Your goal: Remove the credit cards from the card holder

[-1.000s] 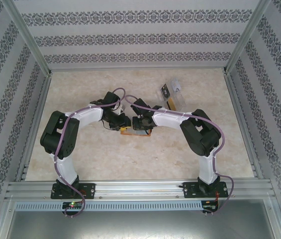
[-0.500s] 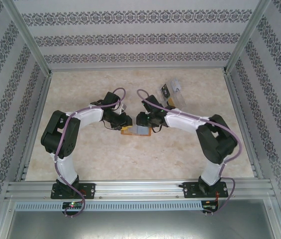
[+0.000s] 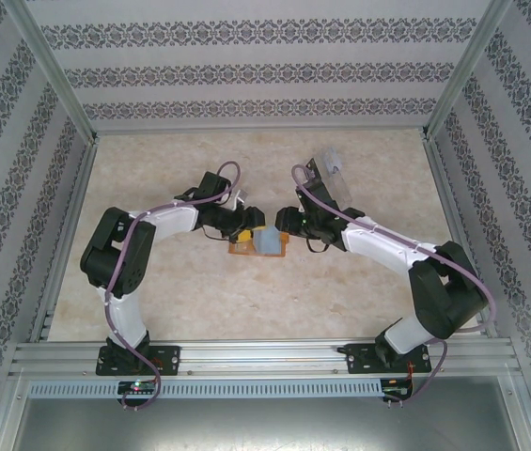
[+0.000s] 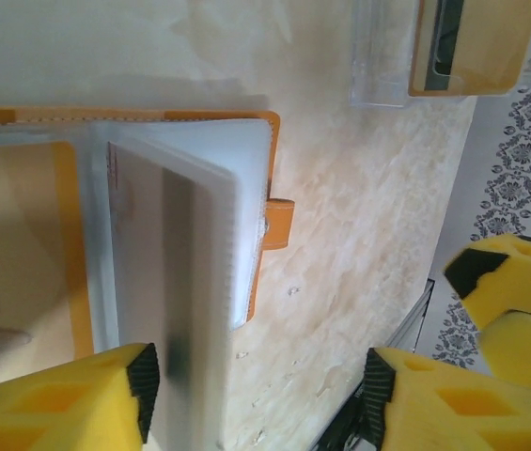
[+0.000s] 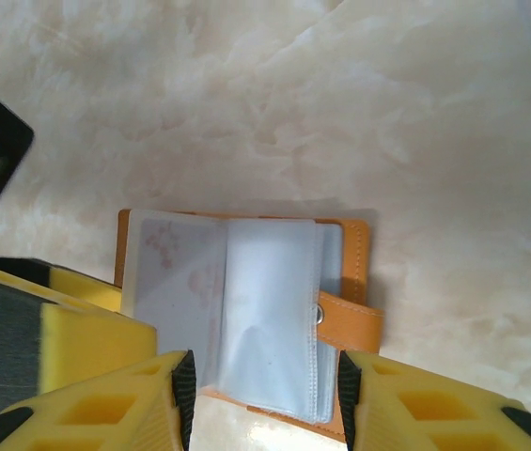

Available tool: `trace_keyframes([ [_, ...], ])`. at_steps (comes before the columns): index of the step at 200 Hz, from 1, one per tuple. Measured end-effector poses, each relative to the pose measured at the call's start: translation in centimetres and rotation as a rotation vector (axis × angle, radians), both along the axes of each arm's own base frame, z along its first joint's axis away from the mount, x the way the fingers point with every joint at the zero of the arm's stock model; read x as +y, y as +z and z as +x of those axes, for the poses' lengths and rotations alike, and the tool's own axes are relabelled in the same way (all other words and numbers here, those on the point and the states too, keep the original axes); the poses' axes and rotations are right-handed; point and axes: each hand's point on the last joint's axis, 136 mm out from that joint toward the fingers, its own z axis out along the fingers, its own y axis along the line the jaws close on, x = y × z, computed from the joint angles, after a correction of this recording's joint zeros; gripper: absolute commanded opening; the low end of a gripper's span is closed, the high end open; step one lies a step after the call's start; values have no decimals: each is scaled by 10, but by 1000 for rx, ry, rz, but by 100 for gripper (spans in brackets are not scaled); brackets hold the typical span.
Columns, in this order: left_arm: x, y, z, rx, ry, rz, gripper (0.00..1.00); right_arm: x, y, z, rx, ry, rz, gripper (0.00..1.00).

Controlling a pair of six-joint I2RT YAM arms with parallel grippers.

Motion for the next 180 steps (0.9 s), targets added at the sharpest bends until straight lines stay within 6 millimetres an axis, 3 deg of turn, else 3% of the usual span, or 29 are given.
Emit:
trace_keyframes([
  [29,-5,-21,-2,58,2,-1,67,-5,-3,1,2,-19,-9,46],
  [88,-12,-15,0,52,1,-32,68,-5,-1,1,-2,-23,-7,46],
  [132,-14,-13,-1,47,-4,-33,53,-5,-1,1,-2,-23,-7,46],
  [180,-16,-1,1,19,-10,-45,52,-5,-1,1,-2,-23,-8,46],
])
